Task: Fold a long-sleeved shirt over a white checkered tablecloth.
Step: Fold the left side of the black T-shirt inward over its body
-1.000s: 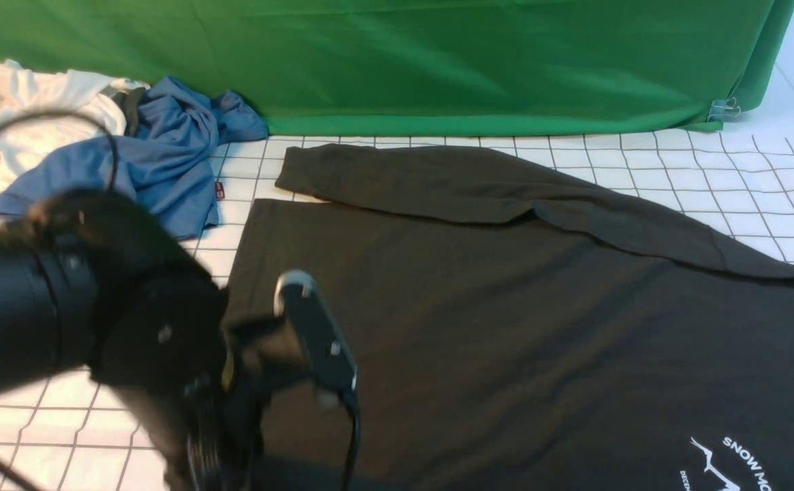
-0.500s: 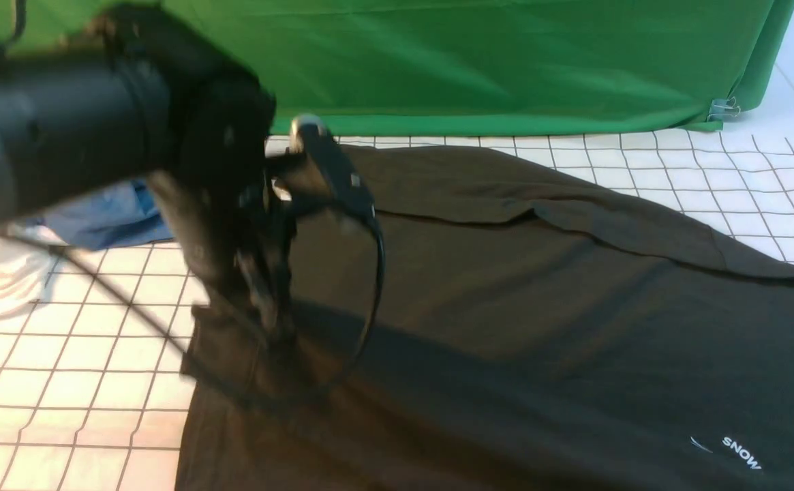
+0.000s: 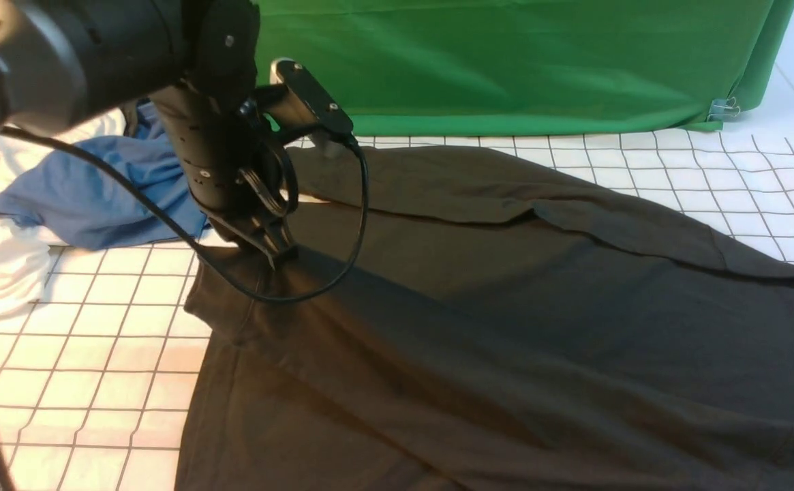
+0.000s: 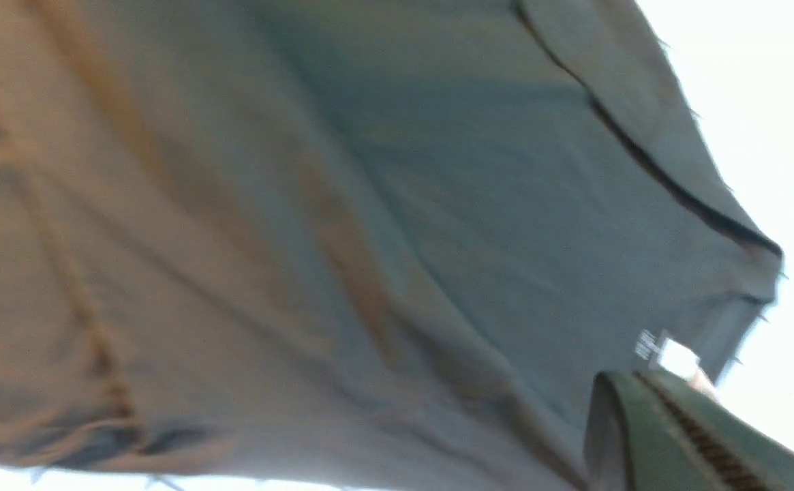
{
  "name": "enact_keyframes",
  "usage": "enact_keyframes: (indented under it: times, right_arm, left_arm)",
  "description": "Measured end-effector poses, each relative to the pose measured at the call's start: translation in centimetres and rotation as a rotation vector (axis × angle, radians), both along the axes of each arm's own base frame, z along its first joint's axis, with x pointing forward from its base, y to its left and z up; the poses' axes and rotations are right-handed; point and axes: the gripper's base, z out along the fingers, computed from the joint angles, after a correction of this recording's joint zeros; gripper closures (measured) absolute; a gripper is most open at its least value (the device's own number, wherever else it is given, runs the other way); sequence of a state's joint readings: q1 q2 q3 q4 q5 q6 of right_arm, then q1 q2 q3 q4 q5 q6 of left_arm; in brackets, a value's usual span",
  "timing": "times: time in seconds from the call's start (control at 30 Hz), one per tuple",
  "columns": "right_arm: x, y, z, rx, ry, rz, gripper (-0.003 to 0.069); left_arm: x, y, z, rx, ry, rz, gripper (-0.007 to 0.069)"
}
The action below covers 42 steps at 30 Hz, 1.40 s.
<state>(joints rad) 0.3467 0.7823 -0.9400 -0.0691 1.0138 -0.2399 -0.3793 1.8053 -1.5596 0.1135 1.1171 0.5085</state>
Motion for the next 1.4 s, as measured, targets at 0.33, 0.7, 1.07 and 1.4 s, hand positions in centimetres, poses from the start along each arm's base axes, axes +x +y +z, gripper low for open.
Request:
enact_keyframes:
  times: [0.33,0.7,1.07,1.4]
  right_arm:
    - [6.3,-1.4,-3.4,-0.108,0.162,-0.271,0.0648]
    - [10.1,-4.4,-7.5,0.037,0.375,-0.374,0.0648]
    - [12.2,-4.2,-8.9,0.064,0.348,-0.333,0.0467]
    - [12.7,-4.2,-8.7,0.083,0.285,-0.347,0.0256]
  left_arm:
    - [1.1,-0.5,-1.8,0.002,0.007,-0.015,0.0649]
    - [1.9,-0.8,-1.7,-0.036,-0.066,-0.023,0.0649]
    - [3.1,2.3,-2.2,-0.112,-0.037,0.121,0.0641]
    - [3.8,3.4,-2.0,-0.08,-0.114,0.252,0.0333]
